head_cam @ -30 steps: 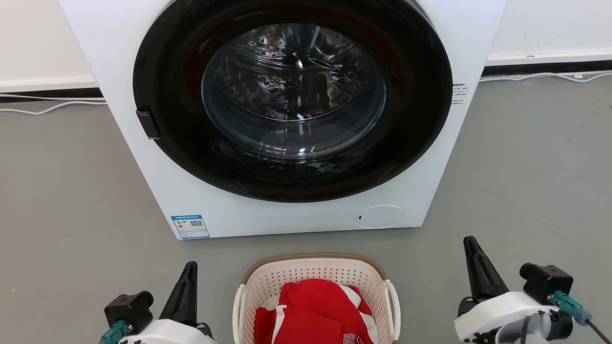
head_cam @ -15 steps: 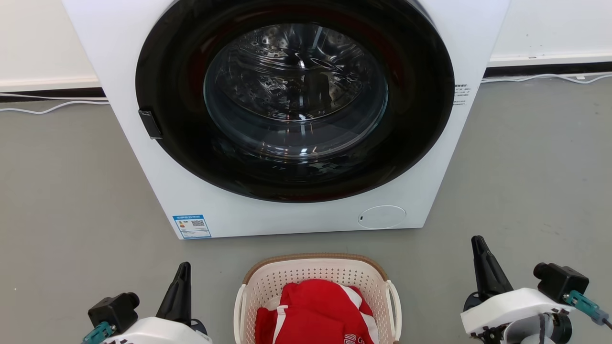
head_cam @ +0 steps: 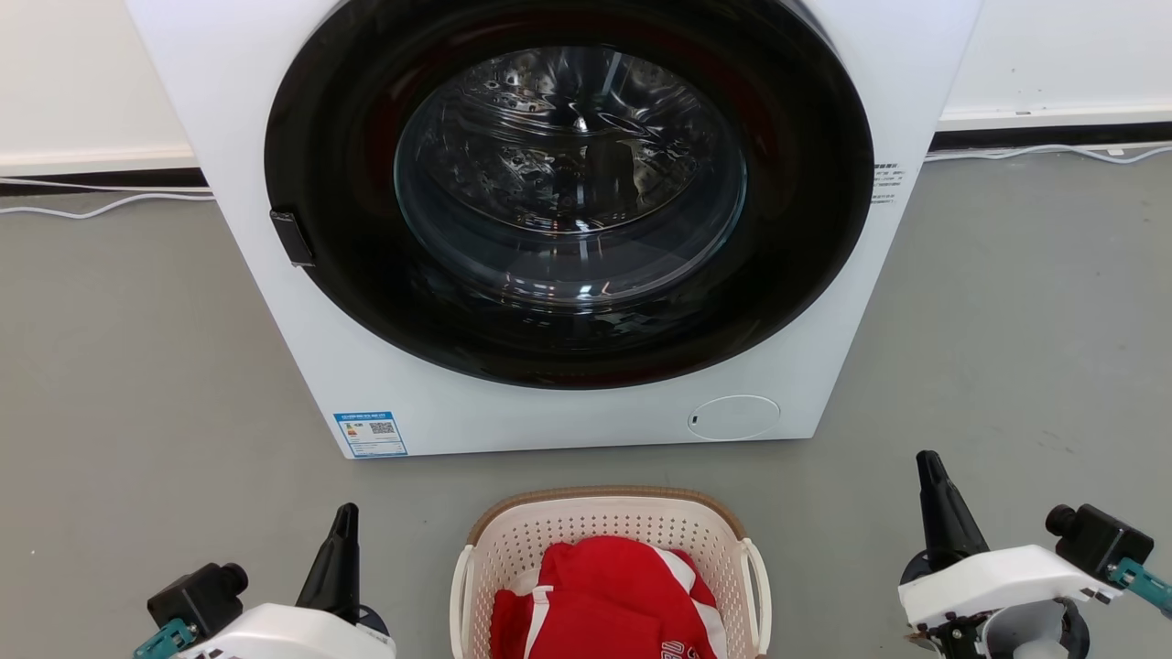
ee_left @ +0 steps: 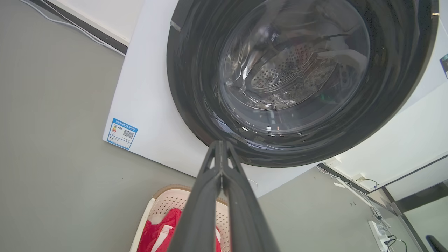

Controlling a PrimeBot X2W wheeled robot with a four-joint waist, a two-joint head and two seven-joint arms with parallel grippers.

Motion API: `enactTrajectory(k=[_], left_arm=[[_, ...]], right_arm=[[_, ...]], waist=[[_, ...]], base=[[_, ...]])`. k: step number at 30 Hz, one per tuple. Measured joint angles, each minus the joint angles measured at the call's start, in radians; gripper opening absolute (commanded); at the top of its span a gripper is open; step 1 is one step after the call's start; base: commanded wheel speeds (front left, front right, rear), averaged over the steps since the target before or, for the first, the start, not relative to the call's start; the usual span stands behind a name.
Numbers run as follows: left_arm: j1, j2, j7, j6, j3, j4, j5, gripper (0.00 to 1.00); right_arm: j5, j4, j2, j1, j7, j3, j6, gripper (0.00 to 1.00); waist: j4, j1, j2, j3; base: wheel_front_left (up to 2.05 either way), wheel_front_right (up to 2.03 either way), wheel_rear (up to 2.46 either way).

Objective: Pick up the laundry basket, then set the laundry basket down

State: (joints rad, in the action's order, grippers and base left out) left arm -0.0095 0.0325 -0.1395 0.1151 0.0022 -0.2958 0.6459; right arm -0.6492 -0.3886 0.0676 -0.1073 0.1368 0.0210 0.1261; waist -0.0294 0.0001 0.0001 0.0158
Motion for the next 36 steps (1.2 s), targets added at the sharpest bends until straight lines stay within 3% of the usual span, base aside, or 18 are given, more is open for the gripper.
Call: enactTrajectory(k=[36], left_arm=[[-0.021, 0.001, 0.105, 0.001, 0.033, 0.007, 0.407, 0.00]], right_arm=[[-0.402, 0.051, -0.011, 0.002, -0.103, 0.045, 0.000, 0.00]], waist=[[0.013, 0.0000, 0.0000, -0.005]], base=[[0.00, 0.00, 0.00]])
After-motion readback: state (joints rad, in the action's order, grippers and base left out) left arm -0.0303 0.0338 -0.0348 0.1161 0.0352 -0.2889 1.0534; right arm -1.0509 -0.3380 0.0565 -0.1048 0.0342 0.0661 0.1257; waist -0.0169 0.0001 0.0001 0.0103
